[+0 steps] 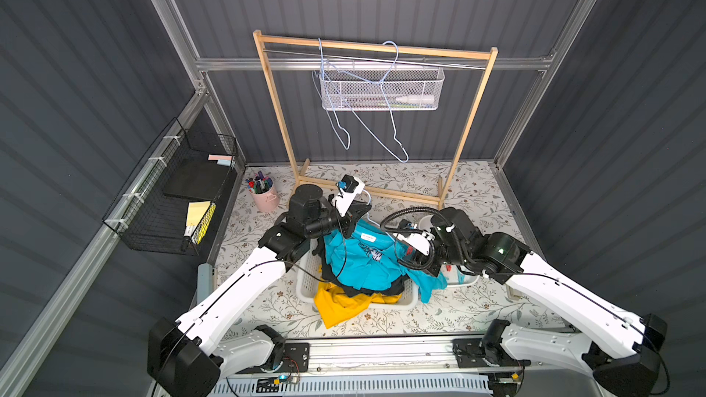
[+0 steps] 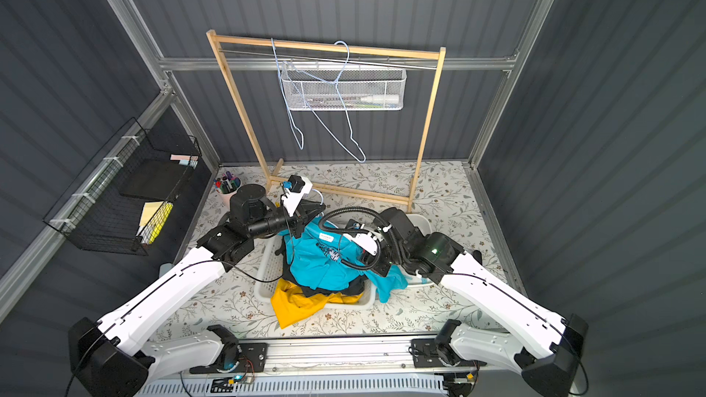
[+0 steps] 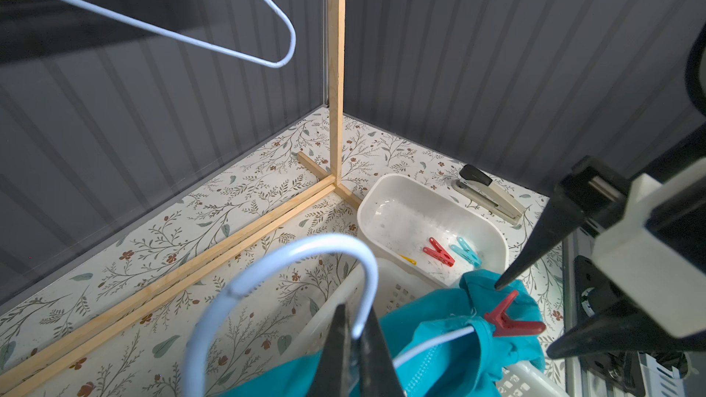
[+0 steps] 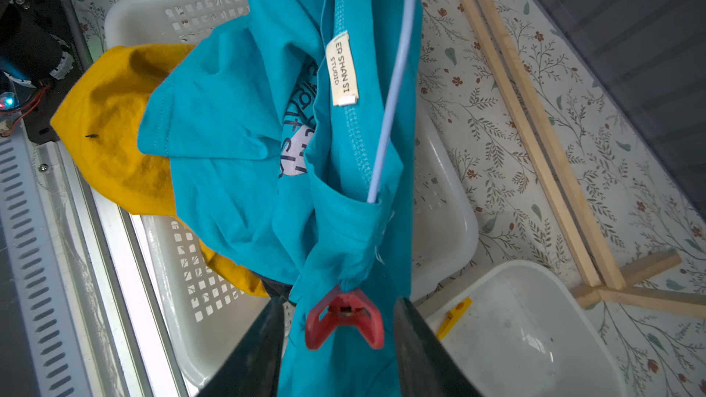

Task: Remove the clothespins securing t-shirts to the hanger
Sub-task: Remove the clothespin from the hanger.

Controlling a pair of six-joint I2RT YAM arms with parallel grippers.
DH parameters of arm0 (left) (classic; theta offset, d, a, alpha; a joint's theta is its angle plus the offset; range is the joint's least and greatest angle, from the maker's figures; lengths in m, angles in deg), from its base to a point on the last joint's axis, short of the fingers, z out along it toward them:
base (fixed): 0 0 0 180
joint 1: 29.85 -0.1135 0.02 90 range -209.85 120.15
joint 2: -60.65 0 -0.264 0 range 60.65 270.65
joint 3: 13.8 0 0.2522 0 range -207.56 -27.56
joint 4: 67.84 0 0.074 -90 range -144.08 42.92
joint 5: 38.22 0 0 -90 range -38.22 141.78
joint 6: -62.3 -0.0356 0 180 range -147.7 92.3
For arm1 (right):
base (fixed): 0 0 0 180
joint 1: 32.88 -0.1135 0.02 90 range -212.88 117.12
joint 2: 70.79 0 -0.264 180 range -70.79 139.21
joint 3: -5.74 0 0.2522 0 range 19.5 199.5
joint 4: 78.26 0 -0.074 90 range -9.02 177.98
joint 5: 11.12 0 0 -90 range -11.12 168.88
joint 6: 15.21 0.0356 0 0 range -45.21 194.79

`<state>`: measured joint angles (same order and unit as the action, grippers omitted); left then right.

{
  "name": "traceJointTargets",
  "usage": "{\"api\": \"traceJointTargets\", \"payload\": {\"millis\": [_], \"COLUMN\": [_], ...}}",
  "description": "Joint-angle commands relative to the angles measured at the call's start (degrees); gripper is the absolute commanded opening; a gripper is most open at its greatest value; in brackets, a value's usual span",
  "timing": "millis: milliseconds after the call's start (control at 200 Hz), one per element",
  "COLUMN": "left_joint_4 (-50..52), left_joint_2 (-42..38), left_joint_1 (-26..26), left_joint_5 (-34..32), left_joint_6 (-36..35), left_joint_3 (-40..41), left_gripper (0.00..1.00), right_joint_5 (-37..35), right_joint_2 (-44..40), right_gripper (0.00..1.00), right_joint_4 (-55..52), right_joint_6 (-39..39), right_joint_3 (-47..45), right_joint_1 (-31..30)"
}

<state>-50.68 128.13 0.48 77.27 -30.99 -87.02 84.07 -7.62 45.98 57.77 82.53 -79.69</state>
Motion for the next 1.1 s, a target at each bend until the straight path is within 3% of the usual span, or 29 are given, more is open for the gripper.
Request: {"api": "traceJointTargets", "payload": {"millis": [0,560,785,1096], "left_joint_4": [0.25,0.23,0.11,0.14], "left_joint_2": [-0.95,-0.94,-0.78,-0.79], "left_joint_1": [0.08,0.07,0.07,0.01], "left_joint_5": [0.56,0.52,0.54,0.51], "left_joint_6": [-0.95,-1.02,-1.13,-1.22], "left_joint_3": [0.49,0.58,0.77,0.75], "left_gripper": [0.0,0.0,0.0,0.0], "right_joint_5": [0.62,-0.85,-12.11,-29.17], "right_joint_2": [0.89,-3.73,-9.05,-11.51], "right_gripper": [0.49,0.17,0.13,0.22], "right_joint_4": [-2.13,1.23,4.17,5.18], "right_joint_6": [-1.0,1.67,6.02,9.72], "right_joint_3": [1.66,-1.28,-2.68,-8.27], "right_joint_1": [-0.19,-0.15,-0.15,0.28]}}
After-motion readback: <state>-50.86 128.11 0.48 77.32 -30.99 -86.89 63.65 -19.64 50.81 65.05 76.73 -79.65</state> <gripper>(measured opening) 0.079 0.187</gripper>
